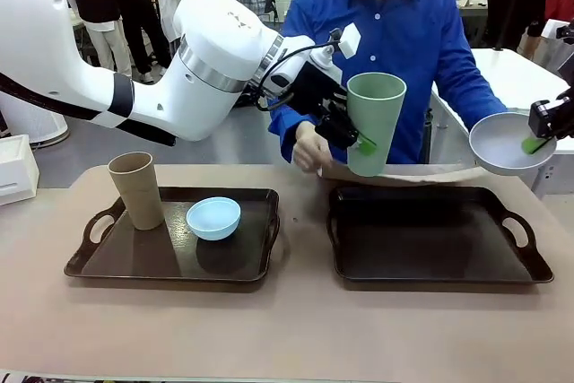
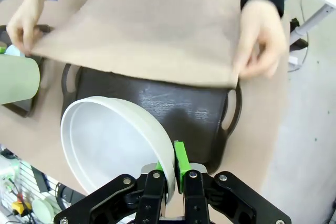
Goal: Set up a tray with a mat and arrange the tableware.
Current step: Place the Picnic Bowl and Reusable plastic cup back onto the Handle tray in front of the human's position.
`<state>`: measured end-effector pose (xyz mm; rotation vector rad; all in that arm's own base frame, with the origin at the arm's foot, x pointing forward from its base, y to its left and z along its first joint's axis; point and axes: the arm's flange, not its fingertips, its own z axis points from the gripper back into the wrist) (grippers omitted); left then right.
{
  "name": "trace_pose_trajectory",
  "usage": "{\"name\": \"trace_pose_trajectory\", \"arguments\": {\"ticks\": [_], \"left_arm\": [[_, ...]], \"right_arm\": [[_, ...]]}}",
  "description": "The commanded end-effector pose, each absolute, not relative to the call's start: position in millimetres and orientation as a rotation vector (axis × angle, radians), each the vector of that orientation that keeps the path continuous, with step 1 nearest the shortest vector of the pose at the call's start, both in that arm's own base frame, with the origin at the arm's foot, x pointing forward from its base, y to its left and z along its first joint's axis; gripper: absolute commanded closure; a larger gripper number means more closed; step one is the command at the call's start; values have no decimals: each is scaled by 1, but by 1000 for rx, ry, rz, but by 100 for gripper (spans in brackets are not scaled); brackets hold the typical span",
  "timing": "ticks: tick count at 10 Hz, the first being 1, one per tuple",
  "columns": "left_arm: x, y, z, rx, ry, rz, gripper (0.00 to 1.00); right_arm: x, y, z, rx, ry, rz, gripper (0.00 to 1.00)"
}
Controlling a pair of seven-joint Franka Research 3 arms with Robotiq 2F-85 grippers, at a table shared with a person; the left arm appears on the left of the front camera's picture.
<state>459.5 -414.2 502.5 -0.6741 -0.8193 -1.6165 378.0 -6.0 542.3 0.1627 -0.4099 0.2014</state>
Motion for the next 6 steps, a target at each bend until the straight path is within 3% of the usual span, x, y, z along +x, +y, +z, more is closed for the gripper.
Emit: {"name": "trace_pose_trajectory", "arguments": {"ticks": [1,6], "left_arm": [[460,-414,506,-673,-825,-1622,100],[460,-414,506,-673,-825,-1622,100]], "right_arm": [[378,-4,542,154,-420,196,100],[378,-4,542,154,-420,196,100]]}}
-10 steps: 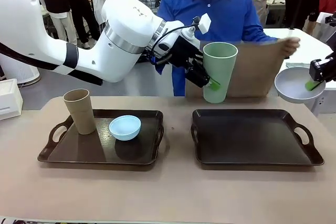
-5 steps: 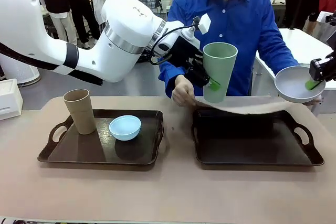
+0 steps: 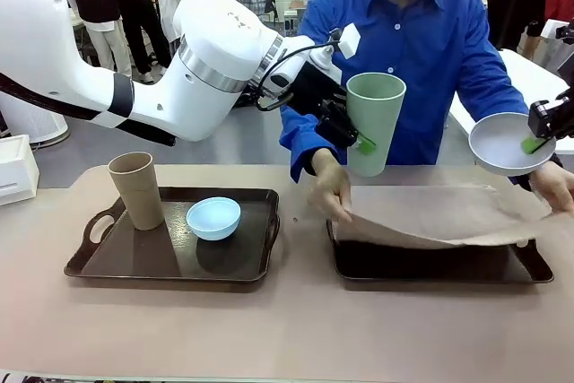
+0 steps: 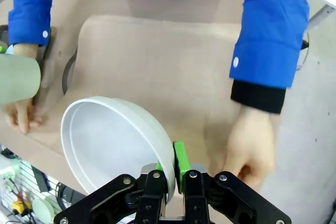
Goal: Set up a tray with a mat and arrange the tableware.
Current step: Place the Picnic Bowl and Reusable plastic cup back onto the Handle tray in front of the human's position.
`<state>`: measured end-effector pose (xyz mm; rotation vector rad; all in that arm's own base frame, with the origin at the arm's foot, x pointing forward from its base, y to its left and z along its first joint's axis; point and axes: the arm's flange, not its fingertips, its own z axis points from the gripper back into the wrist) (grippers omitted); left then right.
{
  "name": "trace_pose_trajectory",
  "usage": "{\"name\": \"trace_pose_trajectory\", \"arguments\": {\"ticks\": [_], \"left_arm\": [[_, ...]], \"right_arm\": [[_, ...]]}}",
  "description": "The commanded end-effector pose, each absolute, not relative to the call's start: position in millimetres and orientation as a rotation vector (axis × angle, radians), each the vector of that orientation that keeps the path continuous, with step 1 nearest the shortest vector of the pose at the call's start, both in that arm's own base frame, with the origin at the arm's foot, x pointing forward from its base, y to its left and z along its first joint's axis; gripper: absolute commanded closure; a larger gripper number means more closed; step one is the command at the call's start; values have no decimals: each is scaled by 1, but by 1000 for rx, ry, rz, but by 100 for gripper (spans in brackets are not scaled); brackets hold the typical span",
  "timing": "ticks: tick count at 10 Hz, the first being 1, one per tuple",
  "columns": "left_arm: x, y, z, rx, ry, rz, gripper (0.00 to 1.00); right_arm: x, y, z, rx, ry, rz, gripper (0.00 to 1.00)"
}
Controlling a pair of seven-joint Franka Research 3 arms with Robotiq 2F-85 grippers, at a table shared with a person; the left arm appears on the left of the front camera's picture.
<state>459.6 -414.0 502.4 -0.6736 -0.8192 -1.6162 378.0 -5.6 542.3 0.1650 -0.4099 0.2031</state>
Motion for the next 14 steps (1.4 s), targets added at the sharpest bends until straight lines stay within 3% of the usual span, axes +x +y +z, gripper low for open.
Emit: {"name": "trace_pose_trajectory", "arguments": {"ticks": [1,14], "left_arm": [[460,-414,506,-673,-825,-1622,100],[460,-414,506,-673,-825,-1622,100]], "right_arm": [[378,-4,542,154,-420,196,100],[378,-4,542,154,-420,196,100]]}}
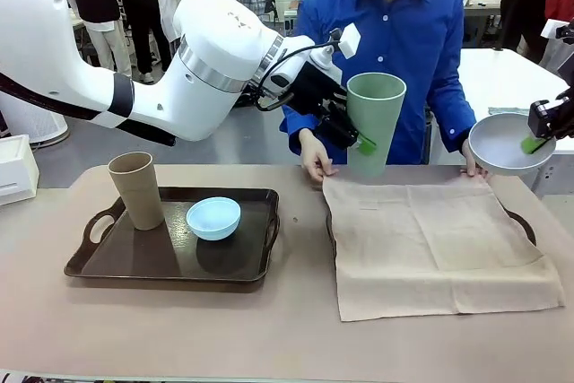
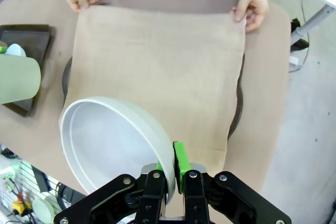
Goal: Set up a tray with a mat and arrange the tableware.
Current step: Place the Picnic Bowl and Reusable plastic cup back onto the Handle tray in front of the human's position.
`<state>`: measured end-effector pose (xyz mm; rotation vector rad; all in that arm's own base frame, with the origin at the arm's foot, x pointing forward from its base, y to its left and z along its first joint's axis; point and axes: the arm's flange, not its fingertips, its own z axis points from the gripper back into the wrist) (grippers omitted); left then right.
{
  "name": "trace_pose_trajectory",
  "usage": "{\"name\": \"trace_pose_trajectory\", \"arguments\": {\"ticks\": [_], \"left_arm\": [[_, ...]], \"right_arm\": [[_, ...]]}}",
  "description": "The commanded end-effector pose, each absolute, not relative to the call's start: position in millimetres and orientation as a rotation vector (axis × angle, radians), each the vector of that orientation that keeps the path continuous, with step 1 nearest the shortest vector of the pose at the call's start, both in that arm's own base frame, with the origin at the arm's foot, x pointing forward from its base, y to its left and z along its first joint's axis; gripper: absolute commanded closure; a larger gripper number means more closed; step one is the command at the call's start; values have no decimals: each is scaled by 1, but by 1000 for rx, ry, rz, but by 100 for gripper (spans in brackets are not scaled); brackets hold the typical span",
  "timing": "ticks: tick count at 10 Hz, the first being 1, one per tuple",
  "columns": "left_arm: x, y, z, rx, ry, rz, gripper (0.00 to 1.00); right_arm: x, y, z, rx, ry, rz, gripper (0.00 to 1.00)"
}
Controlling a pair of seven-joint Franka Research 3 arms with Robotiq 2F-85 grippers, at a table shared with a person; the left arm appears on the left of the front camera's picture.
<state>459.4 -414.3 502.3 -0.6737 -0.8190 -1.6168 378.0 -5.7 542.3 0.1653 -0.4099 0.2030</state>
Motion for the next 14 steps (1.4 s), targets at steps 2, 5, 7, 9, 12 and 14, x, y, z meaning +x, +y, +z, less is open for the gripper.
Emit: {"name": "trace_pose_trajectory", "arguments": {"ticks": [2,5,7,9,12,14], "left_arm": [[460,-414,506,-673,-825,-1622,100],[460,-414,506,-673,-825,-1622,100],[460,-414,506,-673,-825,-1622,100],[460,-414,506,-673,-825,-1622,100],[468,-417,477,-702,-842,-1618,16],[478,-422,449,-743,-863,-1613,16]], "right_arm": [[378,-4,542,154,-420,196,100],[378,-4,542,154,-420,196,100],[378,-4,542,154,-420,196,100],[378,-4,542,154,-420,196,100],[400,-9,518,180,-315,199,93],[422,-5,487,222,-237,209,93]]}}
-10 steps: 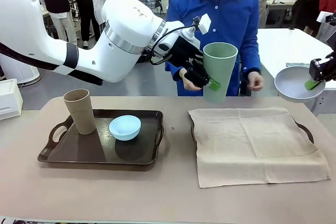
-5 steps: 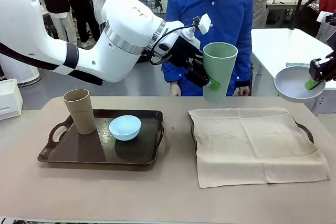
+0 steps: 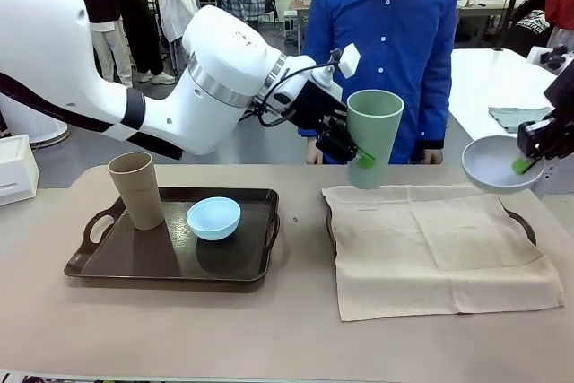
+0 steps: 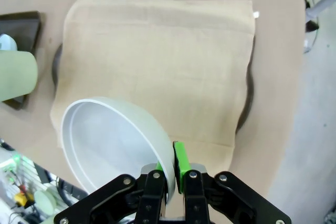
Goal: Set up a tray with a mat and arrange the tableware.
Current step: Place the Picnic Bowl and Reusable plastic cup back onto the Handle tray in front of the human's position.
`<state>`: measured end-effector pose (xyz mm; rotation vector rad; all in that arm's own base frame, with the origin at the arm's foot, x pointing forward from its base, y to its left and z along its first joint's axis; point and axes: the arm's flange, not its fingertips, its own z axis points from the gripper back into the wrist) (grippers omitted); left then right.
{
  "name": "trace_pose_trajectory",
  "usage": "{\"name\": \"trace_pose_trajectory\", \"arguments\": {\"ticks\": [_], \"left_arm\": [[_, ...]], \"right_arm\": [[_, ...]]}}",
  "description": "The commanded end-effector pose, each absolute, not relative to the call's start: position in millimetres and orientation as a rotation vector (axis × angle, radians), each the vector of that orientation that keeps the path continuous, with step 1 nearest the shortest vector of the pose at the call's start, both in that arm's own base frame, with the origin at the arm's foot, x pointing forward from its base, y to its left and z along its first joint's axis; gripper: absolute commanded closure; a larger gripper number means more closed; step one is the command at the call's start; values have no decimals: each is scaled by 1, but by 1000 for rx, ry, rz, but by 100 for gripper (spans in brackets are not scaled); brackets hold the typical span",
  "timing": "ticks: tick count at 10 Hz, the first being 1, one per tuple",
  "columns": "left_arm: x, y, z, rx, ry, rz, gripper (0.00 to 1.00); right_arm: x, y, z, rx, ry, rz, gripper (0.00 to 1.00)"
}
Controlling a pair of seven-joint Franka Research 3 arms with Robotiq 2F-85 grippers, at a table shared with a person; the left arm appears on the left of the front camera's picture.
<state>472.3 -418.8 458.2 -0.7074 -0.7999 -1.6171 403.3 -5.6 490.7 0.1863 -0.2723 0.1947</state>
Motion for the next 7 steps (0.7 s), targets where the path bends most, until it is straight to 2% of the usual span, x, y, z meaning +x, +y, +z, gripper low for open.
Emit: {"name": "trace_pose_trajectory", "arguments": {"ticks": [1,7], "left_arm": [[483,-423,438,-768,-866,-1602,16],[514,-442,374,-797,-829,-1590,16]], "right_arm": [[430,-2,474,246,-214,220,93],[480,-7,421,317,-194,215,93]]}}
